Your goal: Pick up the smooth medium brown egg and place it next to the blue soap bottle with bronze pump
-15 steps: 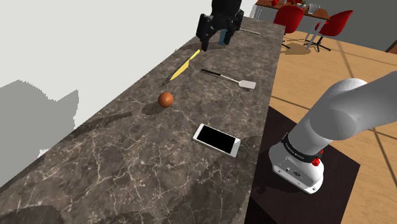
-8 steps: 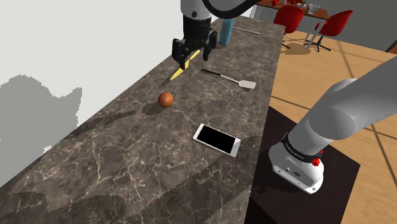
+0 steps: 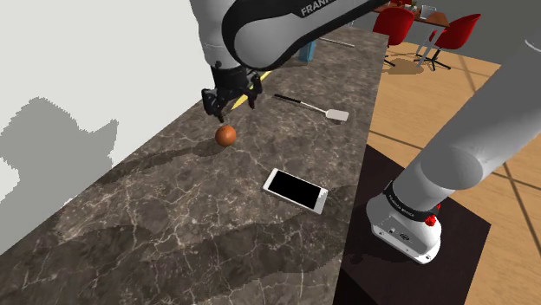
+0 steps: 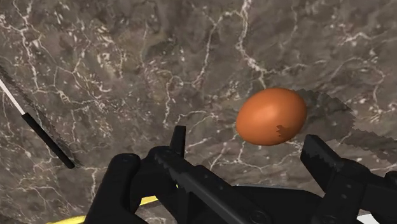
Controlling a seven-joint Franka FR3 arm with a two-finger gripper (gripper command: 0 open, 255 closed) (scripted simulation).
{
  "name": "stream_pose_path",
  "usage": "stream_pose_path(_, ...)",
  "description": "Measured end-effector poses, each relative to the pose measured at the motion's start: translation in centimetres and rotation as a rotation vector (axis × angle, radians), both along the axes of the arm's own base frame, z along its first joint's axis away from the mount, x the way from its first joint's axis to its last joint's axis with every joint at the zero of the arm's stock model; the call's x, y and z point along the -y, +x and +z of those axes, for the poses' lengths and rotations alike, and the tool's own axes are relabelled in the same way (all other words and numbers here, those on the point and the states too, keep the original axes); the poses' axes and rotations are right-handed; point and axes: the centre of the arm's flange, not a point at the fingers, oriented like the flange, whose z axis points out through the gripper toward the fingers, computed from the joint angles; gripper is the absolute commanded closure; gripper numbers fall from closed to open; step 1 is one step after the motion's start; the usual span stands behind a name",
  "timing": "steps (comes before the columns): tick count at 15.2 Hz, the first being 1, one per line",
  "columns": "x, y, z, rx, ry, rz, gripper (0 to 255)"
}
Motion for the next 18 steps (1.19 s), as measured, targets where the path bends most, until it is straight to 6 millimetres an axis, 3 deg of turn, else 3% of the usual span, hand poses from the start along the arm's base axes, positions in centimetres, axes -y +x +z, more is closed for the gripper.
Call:
stream_pose_path(5, -3.6, 1.9, -4.4, -0.018, -0.028, -0.011, 0)
stream_pose_path(12, -3.4, 2.1, -8.1, -0.019, -0.031, -0.013, 0)
stream_pose_path(18, -3.3, 2.1, -8.4, -0.019, -0.031, -0.013, 0)
